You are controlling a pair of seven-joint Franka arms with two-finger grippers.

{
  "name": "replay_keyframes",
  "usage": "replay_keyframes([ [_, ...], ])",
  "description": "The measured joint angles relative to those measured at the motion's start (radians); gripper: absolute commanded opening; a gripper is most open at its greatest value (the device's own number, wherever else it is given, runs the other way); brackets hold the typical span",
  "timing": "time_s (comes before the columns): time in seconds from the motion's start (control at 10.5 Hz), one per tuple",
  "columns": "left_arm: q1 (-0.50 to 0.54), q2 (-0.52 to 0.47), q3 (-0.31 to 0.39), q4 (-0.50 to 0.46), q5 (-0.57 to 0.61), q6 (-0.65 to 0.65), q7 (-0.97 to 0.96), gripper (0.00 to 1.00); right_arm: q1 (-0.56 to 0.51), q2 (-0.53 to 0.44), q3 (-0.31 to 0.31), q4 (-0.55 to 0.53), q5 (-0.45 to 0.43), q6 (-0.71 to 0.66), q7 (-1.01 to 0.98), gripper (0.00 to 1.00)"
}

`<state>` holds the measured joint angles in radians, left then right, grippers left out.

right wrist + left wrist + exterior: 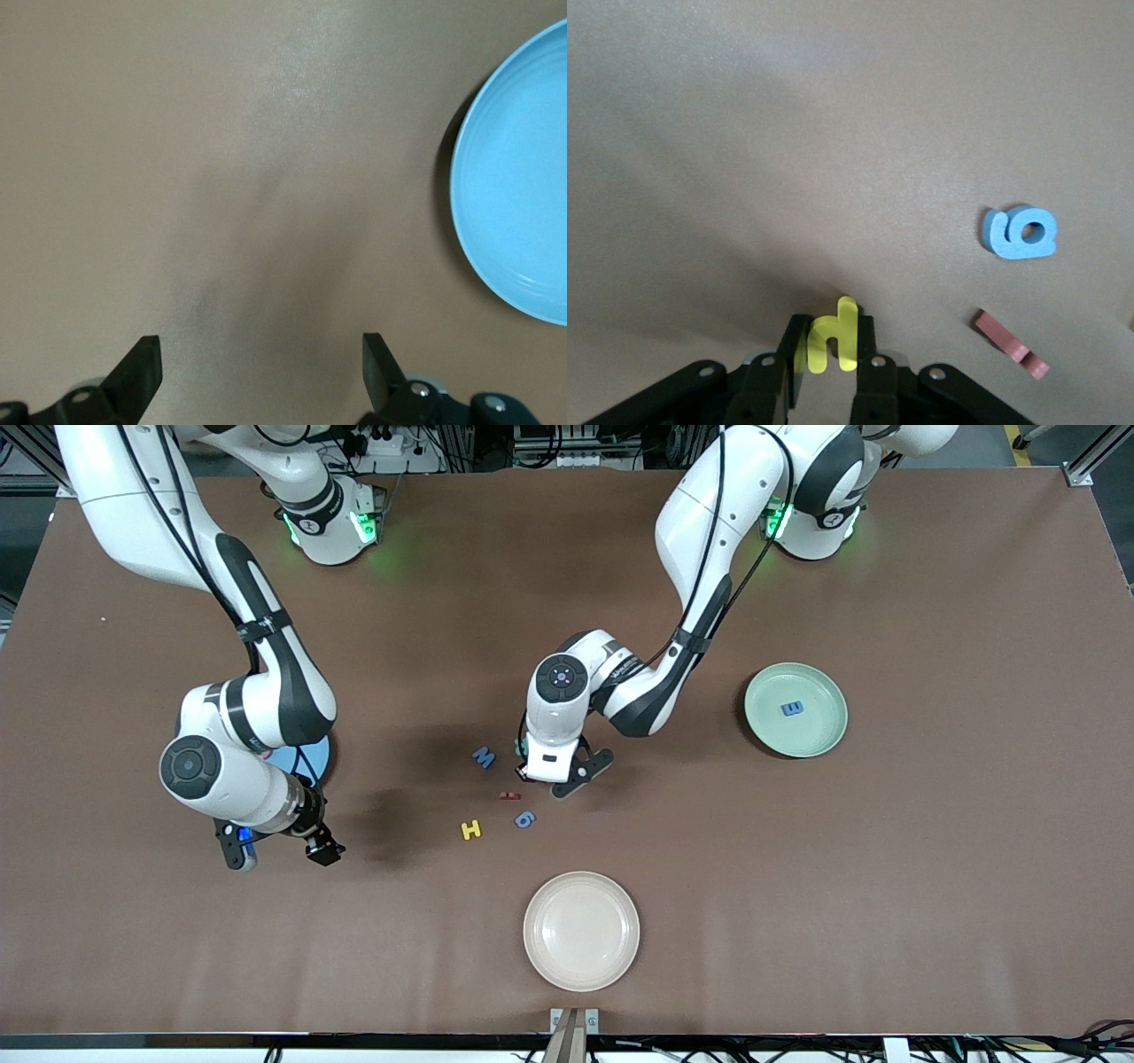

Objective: Sort uppercase to blue plate, lowercase to green plate
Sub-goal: 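Lower the left gripper and grasp the yellow h, then drop the h on the green plate while the right gripper reaches the H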

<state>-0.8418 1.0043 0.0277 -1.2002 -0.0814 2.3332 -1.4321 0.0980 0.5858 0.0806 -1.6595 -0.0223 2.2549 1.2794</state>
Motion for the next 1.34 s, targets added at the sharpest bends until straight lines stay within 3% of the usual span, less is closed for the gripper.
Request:
replay_keyframes([
  [0.57,0.02,-0.069,0.017,-0.024,0.0,-0.085,0.018,0.2,0.012,0.001,0.003,0.0,0.001,0.0,0.01,1.0],
  [0.96,0.136,-0.241,0.015,-0.274,0.0,-0.099,0.186,0.21,0.077,0.032,0.007,0.004,-0.011,0.009,0.028,1.0],
  [1.34,0.313,-0.457,-0.028,-0.578,0.001,-0.093,0.444,0.22,0.236,0.093,0.009,0.077,-0.131,0.022,-0.182,1.0],
])
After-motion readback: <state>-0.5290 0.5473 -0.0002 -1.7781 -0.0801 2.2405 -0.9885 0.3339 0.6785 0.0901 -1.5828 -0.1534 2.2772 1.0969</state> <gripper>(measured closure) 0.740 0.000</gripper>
